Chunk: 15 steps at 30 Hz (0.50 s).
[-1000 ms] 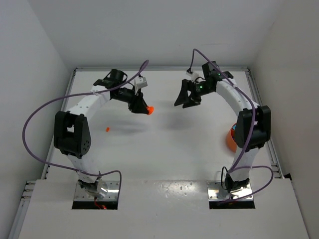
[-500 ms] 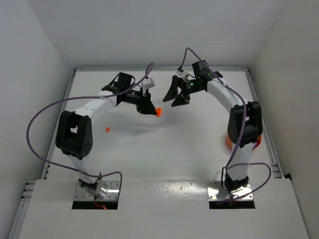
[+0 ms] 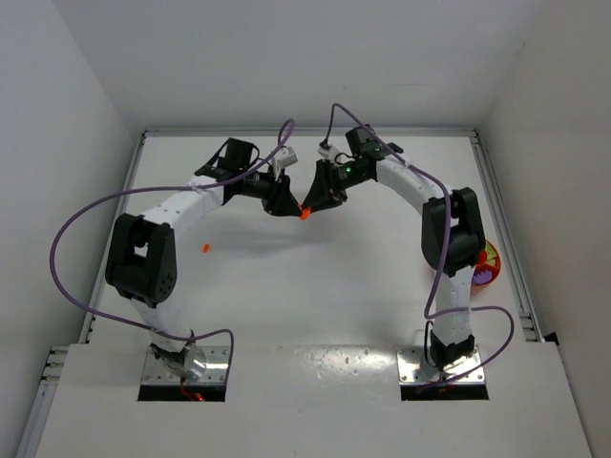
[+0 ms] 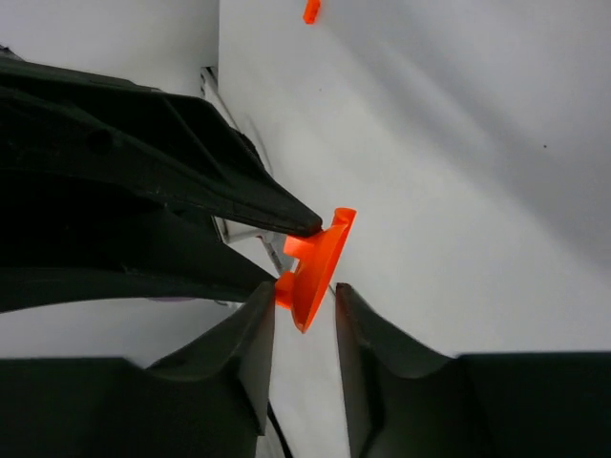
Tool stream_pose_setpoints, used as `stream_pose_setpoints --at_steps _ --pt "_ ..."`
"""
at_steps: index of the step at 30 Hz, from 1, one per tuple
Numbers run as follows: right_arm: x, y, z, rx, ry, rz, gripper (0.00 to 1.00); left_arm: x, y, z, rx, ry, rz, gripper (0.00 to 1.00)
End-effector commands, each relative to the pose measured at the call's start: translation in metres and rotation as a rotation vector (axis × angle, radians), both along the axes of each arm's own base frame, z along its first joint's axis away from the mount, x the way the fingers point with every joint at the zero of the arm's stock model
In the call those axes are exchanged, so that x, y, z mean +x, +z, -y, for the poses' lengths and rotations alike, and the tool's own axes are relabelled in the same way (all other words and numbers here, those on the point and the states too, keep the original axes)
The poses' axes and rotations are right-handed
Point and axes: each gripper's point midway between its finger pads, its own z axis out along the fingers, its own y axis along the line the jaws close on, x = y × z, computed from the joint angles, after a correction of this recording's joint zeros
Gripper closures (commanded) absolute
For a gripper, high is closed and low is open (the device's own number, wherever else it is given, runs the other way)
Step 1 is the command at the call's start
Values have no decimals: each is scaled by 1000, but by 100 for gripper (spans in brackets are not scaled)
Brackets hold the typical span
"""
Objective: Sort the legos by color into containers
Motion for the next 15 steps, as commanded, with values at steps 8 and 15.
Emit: stream_pose_setpoints --at_steps 8,15 --pt "11 30 -21 86 56 120 100 -4 26 7 -38 -24 87 72" --pt "12 38 20 -17 37 242 100 0 28 -9 -15 53 78 2"
